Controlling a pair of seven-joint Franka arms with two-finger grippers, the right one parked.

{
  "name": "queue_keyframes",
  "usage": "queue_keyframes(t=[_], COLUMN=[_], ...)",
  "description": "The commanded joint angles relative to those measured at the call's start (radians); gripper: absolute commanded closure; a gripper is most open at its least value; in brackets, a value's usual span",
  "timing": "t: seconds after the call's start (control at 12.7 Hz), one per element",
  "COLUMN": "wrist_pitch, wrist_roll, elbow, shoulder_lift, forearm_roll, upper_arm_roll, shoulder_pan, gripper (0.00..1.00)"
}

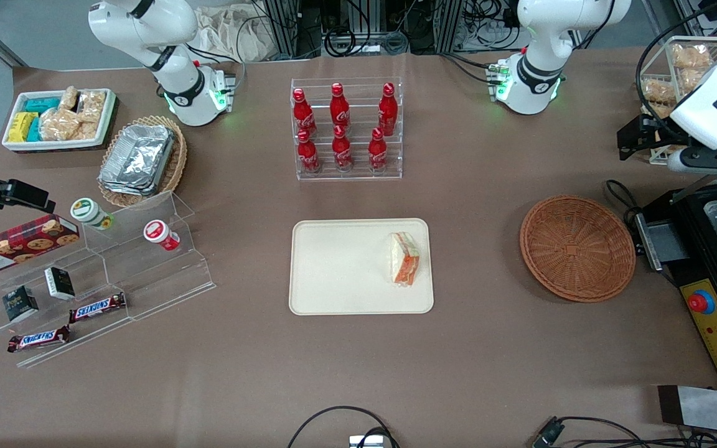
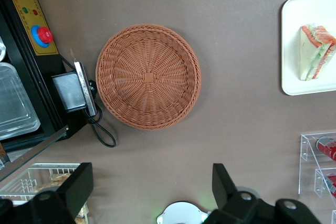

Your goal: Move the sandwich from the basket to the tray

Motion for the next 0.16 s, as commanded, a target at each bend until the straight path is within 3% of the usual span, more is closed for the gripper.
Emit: queue_keyframes(t=[0.0,0.08], wrist_pitch=[0.006,0.005], wrist_roll=[-0.018,-0.018], elbow=[-0.022,-0.022], shoulder_lift=[-0.021,-0.017], forearm_roll=[-0.016,-0.016], upper_arm_roll=[0.012,0.011], shoulder_pan=[-0.013,-0.013], gripper=[0.0,0.0])
